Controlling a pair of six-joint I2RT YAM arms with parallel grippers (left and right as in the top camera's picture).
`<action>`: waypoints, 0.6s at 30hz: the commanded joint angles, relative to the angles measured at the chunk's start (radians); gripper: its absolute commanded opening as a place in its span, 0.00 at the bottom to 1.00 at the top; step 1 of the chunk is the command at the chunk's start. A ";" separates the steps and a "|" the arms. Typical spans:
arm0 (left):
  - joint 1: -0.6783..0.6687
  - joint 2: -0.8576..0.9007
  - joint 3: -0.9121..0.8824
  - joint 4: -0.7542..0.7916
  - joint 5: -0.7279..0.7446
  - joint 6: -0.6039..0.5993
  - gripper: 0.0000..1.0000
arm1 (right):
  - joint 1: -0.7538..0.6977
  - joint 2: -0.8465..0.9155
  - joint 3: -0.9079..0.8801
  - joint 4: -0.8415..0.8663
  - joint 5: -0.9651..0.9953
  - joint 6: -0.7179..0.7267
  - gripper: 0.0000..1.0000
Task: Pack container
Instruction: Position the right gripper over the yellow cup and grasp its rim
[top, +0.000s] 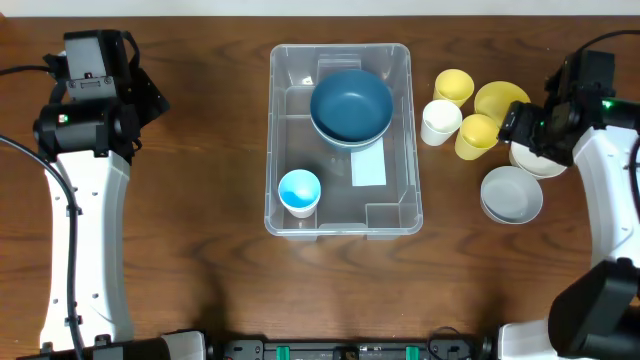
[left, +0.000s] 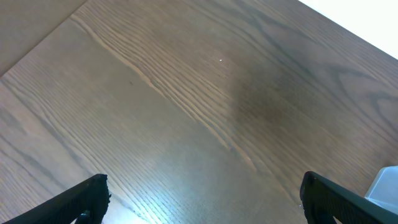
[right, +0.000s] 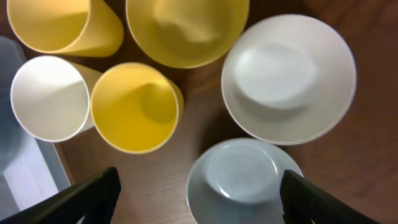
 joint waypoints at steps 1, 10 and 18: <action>0.004 -0.002 0.017 -0.003 -0.021 -0.005 0.98 | -0.002 0.029 -0.006 0.013 -0.026 -0.025 0.83; 0.004 -0.002 0.017 -0.003 -0.021 -0.005 0.98 | -0.002 0.079 -0.047 0.077 -0.031 -0.035 0.80; 0.004 -0.002 0.017 -0.003 -0.021 -0.005 0.98 | -0.002 0.079 -0.170 0.224 -0.075 -0.035 0.68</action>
